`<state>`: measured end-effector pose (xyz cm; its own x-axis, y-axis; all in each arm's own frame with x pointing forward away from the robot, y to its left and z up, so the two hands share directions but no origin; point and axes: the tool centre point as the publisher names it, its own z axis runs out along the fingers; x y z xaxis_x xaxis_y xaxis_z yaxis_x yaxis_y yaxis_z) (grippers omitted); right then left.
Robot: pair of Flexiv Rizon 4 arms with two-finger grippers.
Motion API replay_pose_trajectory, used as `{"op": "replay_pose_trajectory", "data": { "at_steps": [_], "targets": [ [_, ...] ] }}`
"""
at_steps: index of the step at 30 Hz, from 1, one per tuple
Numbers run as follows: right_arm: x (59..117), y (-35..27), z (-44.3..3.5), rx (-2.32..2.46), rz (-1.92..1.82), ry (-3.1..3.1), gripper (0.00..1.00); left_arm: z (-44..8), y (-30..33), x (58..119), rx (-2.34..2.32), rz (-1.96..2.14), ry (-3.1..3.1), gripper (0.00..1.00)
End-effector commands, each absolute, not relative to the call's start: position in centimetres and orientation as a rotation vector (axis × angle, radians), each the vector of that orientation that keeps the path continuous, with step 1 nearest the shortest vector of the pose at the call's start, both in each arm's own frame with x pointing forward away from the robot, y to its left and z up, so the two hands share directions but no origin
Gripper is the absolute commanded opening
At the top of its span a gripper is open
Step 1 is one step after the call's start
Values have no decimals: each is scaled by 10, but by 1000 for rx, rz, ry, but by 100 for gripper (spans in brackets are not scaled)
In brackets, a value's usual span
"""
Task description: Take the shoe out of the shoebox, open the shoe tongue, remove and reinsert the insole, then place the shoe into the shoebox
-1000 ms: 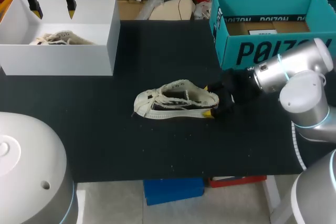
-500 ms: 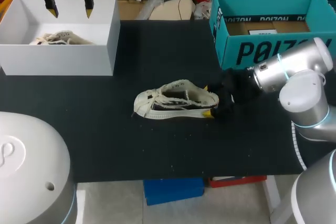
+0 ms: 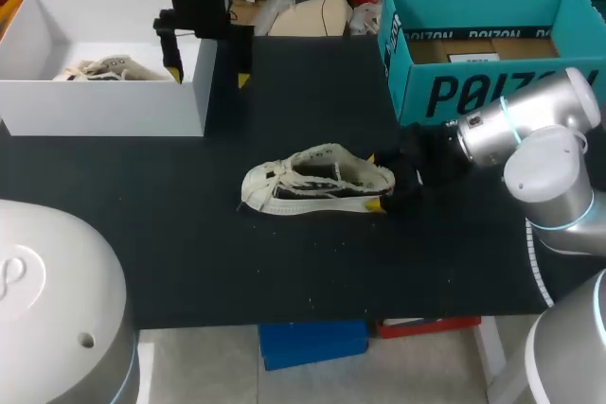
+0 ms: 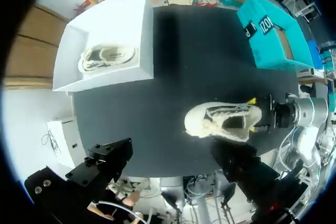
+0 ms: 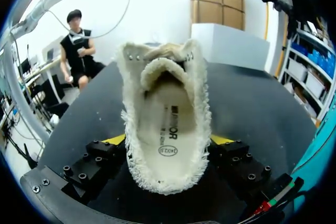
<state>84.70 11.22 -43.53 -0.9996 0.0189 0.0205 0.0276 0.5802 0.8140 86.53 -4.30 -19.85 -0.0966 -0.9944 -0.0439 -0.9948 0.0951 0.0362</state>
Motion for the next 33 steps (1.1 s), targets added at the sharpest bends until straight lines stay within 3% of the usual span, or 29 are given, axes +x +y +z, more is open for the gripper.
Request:
{"op": "replay_pose_trajectory", "data": {
  "at_steps": [1,13,22,33],
  "targets": [
    [848,113,-437,-43,-1434,-2785,0,-199,-48,860,-2092,76,2296,100],
    [848,113,-437,-43,-1434,-2785,0,-199,-48,860,-2092,76,2296,100],
    [848,113,-437,-43,-1434,-2785,0,-197,-119,818,-2074,159,2170,100],
    [848,113,-437,-43,-1434,-2785,0,-239,-168,800,-1977,288,2115,100]
  ]
}}
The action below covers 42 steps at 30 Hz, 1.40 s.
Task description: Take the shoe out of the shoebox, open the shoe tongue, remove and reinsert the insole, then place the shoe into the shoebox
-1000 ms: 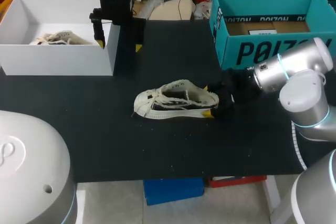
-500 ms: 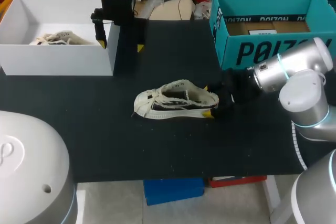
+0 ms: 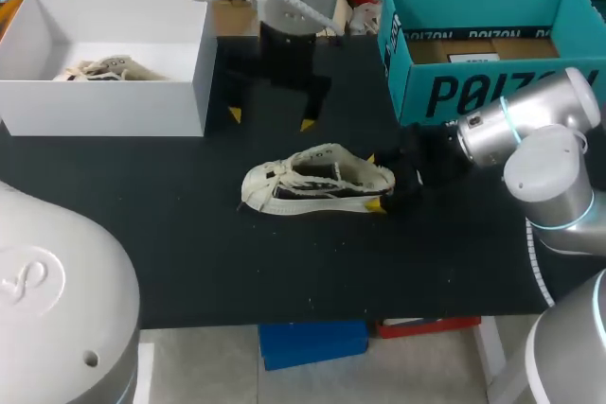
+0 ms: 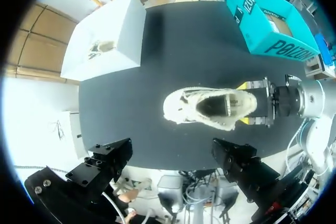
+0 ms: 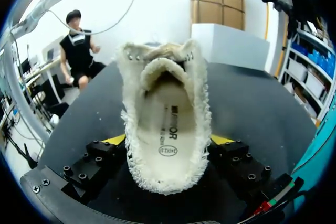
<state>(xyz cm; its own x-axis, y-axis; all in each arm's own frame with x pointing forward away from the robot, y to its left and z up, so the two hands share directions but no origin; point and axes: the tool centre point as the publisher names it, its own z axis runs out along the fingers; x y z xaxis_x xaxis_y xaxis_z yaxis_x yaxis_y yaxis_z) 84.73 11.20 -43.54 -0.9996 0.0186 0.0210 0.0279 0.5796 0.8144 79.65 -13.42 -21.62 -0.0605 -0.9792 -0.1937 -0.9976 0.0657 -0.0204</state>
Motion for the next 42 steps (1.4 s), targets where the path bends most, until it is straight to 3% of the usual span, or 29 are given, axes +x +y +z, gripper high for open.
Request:
{"op": "replay_pose_trajectory", "data": {
  "at_steps": [1,20,42],
  "targets": [
    [848,113,-437,-43,-1434,-2785,0,-245,-173,799,-1967,300,2133,100],
    [848,113,-437,-43,-1434,-2785,0,-329,-225,819,-1872,395,2160,100],
    [848,113,-437,-43,-1434,-2785,0,-375,-214,836,-1835,513,2042,100]
  ]
}}
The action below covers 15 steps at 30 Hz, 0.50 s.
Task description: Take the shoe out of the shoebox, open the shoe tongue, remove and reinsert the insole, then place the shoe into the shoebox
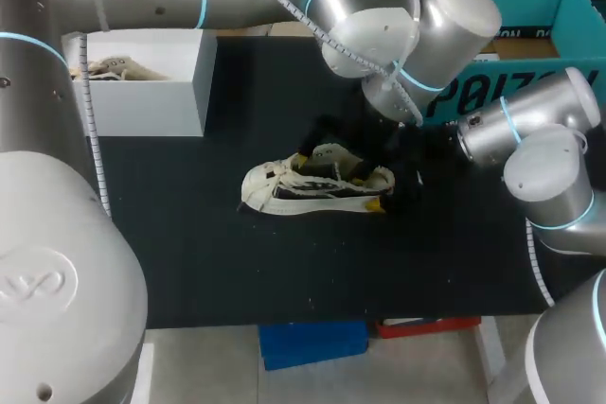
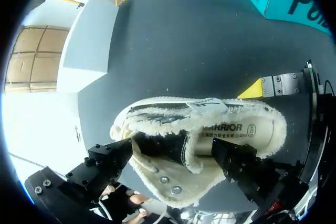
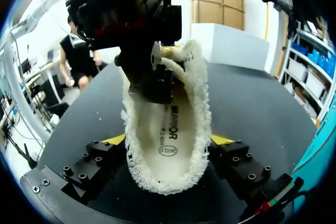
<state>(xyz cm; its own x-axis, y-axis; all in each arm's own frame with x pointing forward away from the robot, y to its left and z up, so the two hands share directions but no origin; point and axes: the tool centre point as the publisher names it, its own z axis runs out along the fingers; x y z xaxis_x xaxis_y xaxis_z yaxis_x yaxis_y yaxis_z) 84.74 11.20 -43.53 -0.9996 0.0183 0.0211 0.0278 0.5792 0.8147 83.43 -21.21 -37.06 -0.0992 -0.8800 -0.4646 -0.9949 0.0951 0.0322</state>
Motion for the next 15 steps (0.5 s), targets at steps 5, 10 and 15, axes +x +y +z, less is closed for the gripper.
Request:
{"op": "replay_pose_trajectory", "data": {
  "at_steps": [5,10,15],
  "targets": [
    [848,113,-437,-43,-1434,-2785,0,-377,-207,837,-1835,535,2022,18],
    [848,113,-437,-43,-1434,-2785,0,-380,-205,834,-1784,566,2033,0],
    [848,113,-437,-43,-1434,-2785,0,-377,-202,833,-1771,559,2039,0]
  ]
}}
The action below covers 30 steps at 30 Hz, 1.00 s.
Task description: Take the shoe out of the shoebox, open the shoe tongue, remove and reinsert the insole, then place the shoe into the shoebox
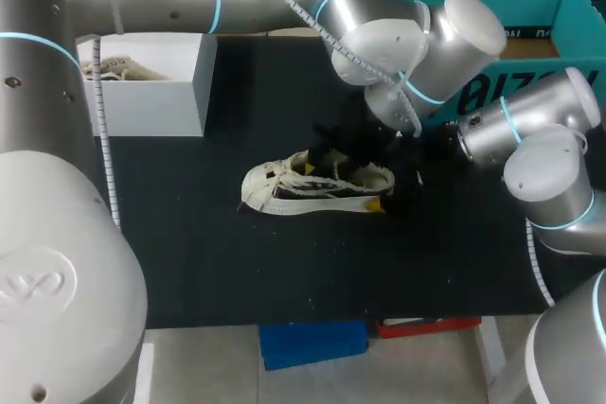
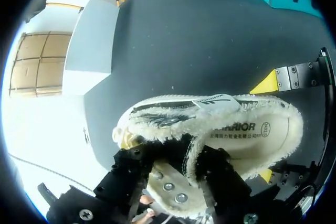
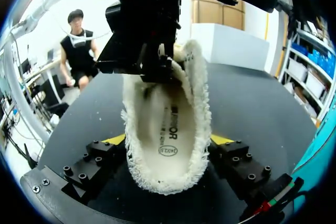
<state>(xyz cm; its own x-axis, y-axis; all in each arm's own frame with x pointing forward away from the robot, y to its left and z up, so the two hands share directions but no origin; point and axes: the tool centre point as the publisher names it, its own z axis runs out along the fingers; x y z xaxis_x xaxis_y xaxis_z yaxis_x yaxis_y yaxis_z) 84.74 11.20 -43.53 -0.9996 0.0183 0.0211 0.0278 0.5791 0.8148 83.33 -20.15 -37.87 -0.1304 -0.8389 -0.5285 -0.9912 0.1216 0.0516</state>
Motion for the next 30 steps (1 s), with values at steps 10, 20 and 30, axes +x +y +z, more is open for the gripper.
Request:
{"op": "replay_pose_trajectory", "data": {
  "at_steps": [10,20,30],
  "targets": [
    [848,113,-437,-43,-1434,-2785,0,-358,-195,834,-1814,478,2067,0],
    [848,113,-437,-43,-1434,-2785,0,-328,-172,836,-1869,376,2060,0],
    [848,113,-437,-43,-1434,-2785,0,-322,-133,827,-1921,360,2019,0]
  ]
}}
